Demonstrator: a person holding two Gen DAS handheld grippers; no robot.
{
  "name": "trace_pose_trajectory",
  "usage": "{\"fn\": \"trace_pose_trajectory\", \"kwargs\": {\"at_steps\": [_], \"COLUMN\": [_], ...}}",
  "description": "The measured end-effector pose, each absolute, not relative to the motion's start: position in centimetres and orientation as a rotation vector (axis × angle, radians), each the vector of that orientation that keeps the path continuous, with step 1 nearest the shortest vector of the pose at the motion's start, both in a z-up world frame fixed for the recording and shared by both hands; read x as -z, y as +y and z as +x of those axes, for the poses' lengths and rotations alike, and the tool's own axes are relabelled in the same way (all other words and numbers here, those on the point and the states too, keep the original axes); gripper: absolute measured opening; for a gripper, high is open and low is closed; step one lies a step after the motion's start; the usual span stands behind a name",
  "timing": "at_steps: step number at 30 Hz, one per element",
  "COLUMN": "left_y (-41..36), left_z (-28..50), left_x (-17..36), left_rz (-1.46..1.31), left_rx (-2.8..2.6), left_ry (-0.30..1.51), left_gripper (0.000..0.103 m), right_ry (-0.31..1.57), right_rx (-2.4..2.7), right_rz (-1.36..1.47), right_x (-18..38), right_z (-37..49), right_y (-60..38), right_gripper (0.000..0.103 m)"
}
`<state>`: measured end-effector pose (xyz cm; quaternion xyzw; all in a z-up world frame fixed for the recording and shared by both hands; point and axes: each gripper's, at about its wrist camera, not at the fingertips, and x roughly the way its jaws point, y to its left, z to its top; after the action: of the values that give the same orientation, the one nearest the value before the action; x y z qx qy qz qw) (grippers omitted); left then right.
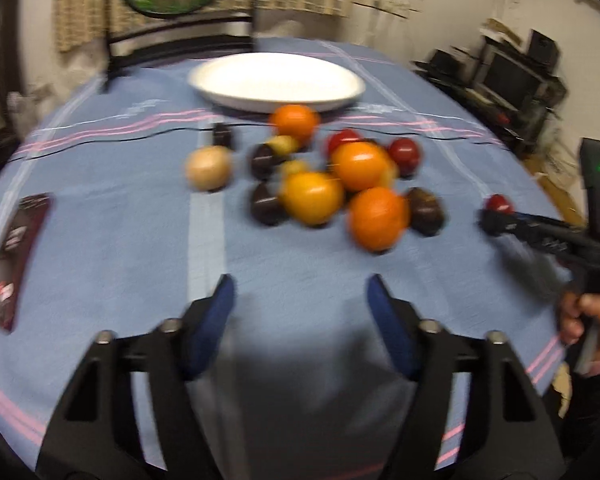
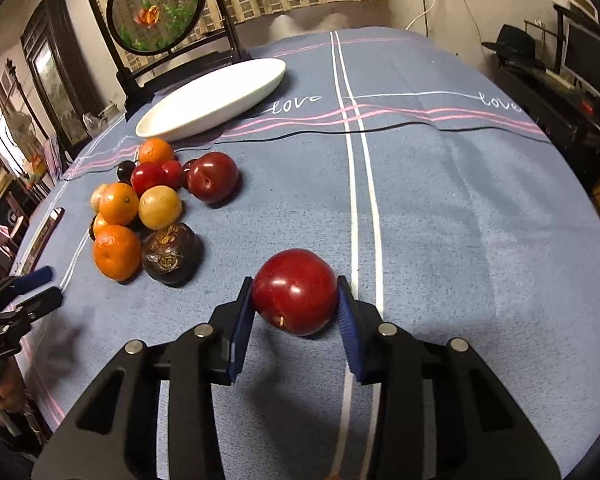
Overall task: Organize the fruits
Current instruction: 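Grasp the orange with the left tool while the right tool grasps the red plum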
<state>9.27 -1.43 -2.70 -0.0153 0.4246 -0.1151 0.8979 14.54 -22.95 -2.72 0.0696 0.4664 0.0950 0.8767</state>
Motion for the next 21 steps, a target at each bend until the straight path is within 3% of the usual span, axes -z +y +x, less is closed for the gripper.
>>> {"fn": "trace_pose_trajectory", "kwargs": {"at_steps": [6, 16, 21], "left_y": [-5.9, -7.3, -7.3], "left_z": [11.9, 14.9, 15.3], "left_x": [3.2, 4.1, 4.2], "left_rz": [0.04, 0.018, -0.002], "left_rx": [0.318, 0.322, 0.34], "left_ry": [0.898, 0.958, 0.966], "left_gripper": [0.057, 0.044, 0.042], "right_ry": [0.974, 0.974, 0.974], "right_rx": [-0.213, -0.241, -0.241], "right_rz": [0.151, 0.168, 0.165], "right_x": [2.8, 2.9, 3.0], "right_z": [14.6, 14.6, 14.6], "right_y": [-22.9, -22.9, -22.9], "right_gripper": [0.04, 0.04, 0.04]}}
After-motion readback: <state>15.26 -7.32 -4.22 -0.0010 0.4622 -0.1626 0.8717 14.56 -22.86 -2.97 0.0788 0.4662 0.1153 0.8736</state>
